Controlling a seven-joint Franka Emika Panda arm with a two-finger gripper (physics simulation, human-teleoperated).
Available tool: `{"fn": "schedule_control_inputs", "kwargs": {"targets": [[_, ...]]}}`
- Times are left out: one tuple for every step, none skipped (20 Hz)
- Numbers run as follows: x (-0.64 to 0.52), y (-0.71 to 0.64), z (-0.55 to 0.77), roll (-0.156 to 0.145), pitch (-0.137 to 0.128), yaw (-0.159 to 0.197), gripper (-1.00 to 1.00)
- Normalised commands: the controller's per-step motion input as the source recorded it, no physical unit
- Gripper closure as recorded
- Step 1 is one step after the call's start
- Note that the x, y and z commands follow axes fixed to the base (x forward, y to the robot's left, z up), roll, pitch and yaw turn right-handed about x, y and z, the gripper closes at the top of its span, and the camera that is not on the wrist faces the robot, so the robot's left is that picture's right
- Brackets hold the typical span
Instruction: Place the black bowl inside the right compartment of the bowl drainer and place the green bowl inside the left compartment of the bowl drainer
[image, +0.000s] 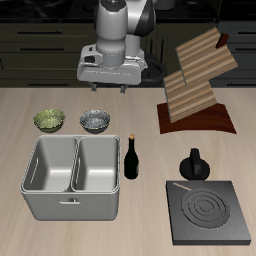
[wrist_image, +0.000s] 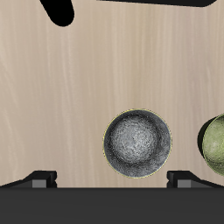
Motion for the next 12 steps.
{"fn": "schedule_control_inputs", "kwargs": {"targets": [[0.03, 0.07, -0.22, 0.009, -0.002, -0.001, -1.00], [-0.03, -0.07, -0.44, 0.002, 0.026, -0.056, -1.00], [0.09, 0.11, 0.01, 0.000, 0.000, 0.000, -1.00], [0.04, -0.02, -0.30, 0.012, 0.015, 0.004, -1.00], [0.06, -0.09, -0.55, -0.017, 0.049, -0.018, -1.00], [0.04, -0.03, -0.25, -0.004, 0.043, -0.019, -1.00], [0.00, 0.00, -0.18, -0.006, -0.005, -0.033, -1.00], [0.07, 0.03, -0.07, 0.015, -0.011, 0.020, -1.00], [-0.11, -0.14, -0.18, -0.024, -0.057, 0.014, -1.00], [0.06, -0.06, -0.16, -0.004, 0.035, -0.023, -1.00], [0.02, -0.06, -0.10, 0.024, -0.013, 0.002, -1.00], [0.01, -0.20, -0.14, -0.071, -0.037, -0.027, -1.00]]}}
